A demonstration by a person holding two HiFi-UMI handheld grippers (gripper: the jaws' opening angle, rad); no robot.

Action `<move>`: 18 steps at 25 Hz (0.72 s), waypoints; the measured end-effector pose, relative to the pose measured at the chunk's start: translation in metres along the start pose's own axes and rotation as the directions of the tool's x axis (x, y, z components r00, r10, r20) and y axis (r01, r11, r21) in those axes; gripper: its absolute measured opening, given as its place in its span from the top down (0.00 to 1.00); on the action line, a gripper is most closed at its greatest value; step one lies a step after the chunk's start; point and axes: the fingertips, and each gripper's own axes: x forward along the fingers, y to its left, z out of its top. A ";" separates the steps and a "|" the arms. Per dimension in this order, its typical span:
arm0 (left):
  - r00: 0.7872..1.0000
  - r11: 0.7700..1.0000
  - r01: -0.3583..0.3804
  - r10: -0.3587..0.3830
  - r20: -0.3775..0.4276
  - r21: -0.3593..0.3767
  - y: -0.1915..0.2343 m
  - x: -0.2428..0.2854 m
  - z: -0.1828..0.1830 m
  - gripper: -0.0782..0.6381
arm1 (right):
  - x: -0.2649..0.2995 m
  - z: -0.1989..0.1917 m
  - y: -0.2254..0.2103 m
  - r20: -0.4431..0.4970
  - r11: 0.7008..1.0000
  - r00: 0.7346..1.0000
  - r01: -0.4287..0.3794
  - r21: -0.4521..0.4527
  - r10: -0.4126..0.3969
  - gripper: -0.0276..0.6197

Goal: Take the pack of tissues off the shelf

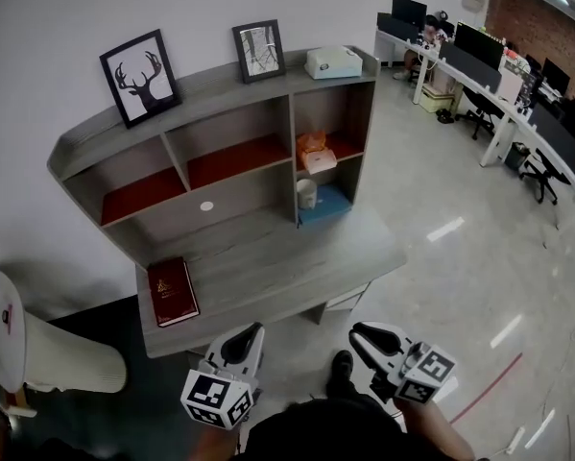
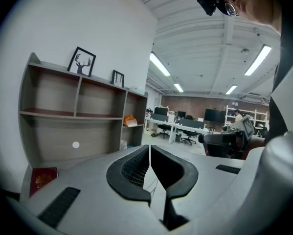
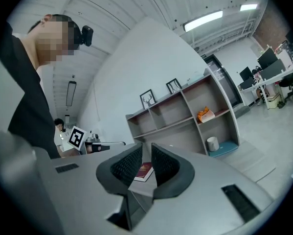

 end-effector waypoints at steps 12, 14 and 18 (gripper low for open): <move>0.997 0.998 -0.065 0.066 0.040 -0.027 -0.003 0.143 0.061 0.86 | 0.029 0.063 -0.147 -0.070 0.994 0.991 -0.112 -0.017 0.110 0.93; 0.997 0.997 -0.074 0.075 0.036 -0.033 0.004 0.154 0.063 0.86 | 0.038 0.071 -0.159 -0.066 0.993 0.991 -0.120 -0.021 0.118 0.93; 0.995 0.995 -0.085 0.088 0.051 -0.058 0.027 0.175 0.068 0.86 | 0.065 0.076 -0.178 -0.072 0.991 0.989 -0.129 -0.019 0.128 0.93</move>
